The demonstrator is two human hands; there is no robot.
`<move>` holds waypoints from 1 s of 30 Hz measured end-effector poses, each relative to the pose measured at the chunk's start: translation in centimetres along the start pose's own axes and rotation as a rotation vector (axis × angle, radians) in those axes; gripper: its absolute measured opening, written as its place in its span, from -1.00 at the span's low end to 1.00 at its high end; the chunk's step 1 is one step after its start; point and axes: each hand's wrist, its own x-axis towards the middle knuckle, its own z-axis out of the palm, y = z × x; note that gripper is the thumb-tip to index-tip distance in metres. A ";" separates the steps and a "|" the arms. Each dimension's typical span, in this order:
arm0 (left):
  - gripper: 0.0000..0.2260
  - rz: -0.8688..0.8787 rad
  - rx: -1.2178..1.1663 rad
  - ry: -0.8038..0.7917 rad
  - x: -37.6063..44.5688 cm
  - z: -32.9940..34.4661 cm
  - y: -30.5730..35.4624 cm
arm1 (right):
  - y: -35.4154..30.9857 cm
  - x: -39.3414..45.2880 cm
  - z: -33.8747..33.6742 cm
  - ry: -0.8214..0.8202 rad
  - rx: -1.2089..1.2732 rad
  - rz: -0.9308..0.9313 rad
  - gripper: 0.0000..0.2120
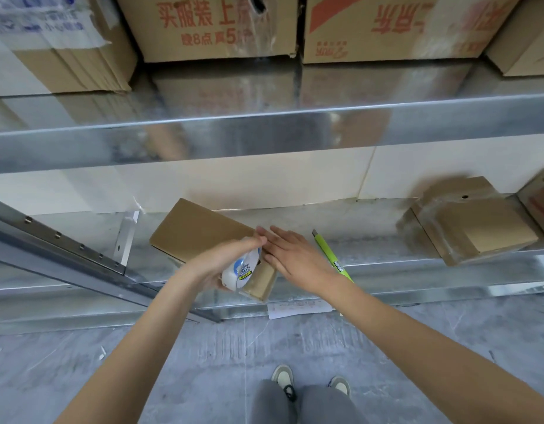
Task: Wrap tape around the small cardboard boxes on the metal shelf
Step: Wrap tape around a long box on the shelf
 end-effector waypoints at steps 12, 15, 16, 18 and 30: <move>-0.58 -0.129 -0.140 -0.063 1.0 -1.9 1.2 | 2.2 -0.9 -0.9 0.051 0.117 0.205 -0.44; -0.55 -0.115 -0.165 -0.076 1.0 -1.7 1.1 | 4.2 -2.8 -1.2 0.205 -0.051 0.550 -0.56; -0.55 -0.117 -0.173 -0.074 1.1 -1.7 1.0 | 4.8 -3.3 -1.2 0.148 -0.094 0.637 -0.57; -0.56 -0.107 -0.171 -0.078 1.1 -1.7 1.0 | 5.7 -3.9 -0.7 -0.029 -0.075 0.704 -0.59; -0.58 -0.056 -0.193 -0.122 1.4 -1.7 0.4 | 4.5 -2.7 -4.7 0.053 0.648 0.565 -0.84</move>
